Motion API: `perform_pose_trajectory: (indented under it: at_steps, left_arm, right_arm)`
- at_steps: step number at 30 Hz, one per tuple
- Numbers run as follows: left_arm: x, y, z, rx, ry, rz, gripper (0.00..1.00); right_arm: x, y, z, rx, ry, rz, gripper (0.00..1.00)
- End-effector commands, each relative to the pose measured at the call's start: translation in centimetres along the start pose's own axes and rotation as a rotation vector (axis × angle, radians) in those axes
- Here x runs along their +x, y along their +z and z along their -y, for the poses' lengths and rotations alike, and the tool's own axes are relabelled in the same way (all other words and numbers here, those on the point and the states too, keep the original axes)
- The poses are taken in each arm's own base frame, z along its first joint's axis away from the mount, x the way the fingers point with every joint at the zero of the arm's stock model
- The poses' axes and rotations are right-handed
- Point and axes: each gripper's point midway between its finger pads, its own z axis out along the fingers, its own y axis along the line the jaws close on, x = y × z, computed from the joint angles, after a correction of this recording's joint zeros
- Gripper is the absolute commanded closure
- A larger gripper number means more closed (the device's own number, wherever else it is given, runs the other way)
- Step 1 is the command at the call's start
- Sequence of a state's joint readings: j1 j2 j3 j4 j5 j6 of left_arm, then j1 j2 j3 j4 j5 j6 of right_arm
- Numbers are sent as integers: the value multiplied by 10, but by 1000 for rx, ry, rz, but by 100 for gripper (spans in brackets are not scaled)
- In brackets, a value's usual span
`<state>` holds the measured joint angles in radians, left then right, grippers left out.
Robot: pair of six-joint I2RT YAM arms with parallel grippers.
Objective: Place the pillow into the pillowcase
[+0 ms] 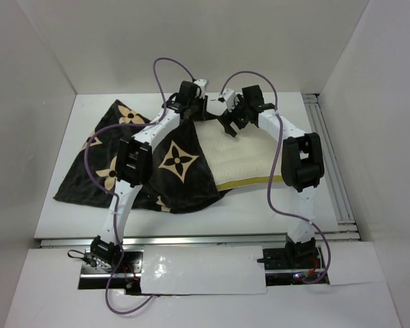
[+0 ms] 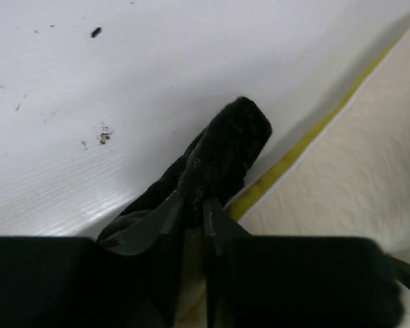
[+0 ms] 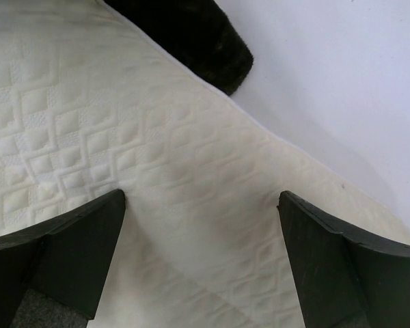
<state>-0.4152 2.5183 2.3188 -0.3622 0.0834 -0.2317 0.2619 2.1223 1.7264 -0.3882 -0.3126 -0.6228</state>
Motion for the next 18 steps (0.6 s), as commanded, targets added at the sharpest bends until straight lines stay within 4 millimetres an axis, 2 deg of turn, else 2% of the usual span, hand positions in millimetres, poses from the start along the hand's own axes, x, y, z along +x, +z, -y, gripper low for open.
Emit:
perform_pose_trajectory:
  at_steps: [1,2,3,4,5,6,7,8,9,10,11,12,13,14,15,16,18]
  left_arm:
    - [-23,-3,-1,8,4,72,79]
    - [-23,-3,-4,-12,-11,76,92]
    - [-24,-3,-10,-42,-12,81,100]
    - [-20,-2,-10,-44,-24,72,100]
    - [-21,-2,-12,-56,-24,74,100]
    - [-26,-6,-12,-63,-33,86,100]
    - [-26,-6,-10,-52,-32,84,100]
    - [-28,-9,-10,-52,-32,86,100]
    - [-29,-10,-3,-43,-17,94,100]
    - [-38,-17,-5,-57,-6,113,100]
    - [-35,-15,-1,-64,-1,113,100]
    - [-41,-20,5,-69,19,127,100]
    - [-41,-20,2,-82,18,129,100]
    - [-45,-23,10,-73,23,137,100]
    - [-56,-29,12,-69,35,165,100]
    - [-55,-29,18,-62,40,164,100]
    - [-60,-33,17,-72,40,175,100]
  right_arm:
    - [-46,-23,22,112,-64,121,0]
    - [-49,-26,22,99,-100,117,0]
    - [-58,-27,26,93,-117,126,0]
    - [-57,-25,27,69,-122,125,0]
    - [-44,-15,20,25,-113,85,0]
    - [-52,-18,29,30,-111,99,0]
    - [-47,-17,34,15,-106,96,0]
    - [-48,-13,28,-47,-106,125,0]
    - [-32,-2,20,-114,-111,102,0]
    - [-36,-3,25,-140,-130,124,0]
    - [-34,3,22,-173,-130,121,0]
    - [-23,13,19,-218,-131,71,0]
    - [-18,19,11,-256,-133,40,0]
    - [-13,22,2,-309,-118,24,0]
    - [7,25,-15,-403,-104,-29,0]
    - [14,26,-24,-444,-90,-39,0]
    - [29,23,-42,-511,-72,-63,0]
